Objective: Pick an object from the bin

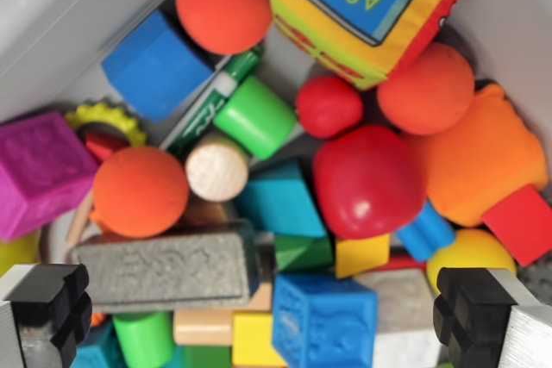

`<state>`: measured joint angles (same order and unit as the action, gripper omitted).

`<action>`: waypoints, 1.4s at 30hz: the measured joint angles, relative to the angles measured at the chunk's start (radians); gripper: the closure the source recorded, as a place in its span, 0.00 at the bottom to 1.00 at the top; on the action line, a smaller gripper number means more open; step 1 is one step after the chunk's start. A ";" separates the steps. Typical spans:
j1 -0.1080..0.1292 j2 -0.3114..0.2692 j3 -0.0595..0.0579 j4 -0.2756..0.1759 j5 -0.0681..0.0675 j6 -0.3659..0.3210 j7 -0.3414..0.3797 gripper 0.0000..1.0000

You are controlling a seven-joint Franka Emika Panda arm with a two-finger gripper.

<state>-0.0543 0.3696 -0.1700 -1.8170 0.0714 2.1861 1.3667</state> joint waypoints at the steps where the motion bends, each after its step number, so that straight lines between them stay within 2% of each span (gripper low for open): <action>1: -0.002 0.006 -0.003 0.004 0.002 0.001 0.011 0.00; 12: -0.018 0.071 -0.032 0.052 0.030 0.009 0.127 0.00; 26: -0.043 0.165 -0.067 0.130 0.073 0.012 0.276 0.00; 42: -0.048 0.264 -0.057 0.115 0.102 0.122 0.272 0.00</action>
<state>-0.1022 0.6336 -0.2274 -1.7018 0.1735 2.3078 1.6388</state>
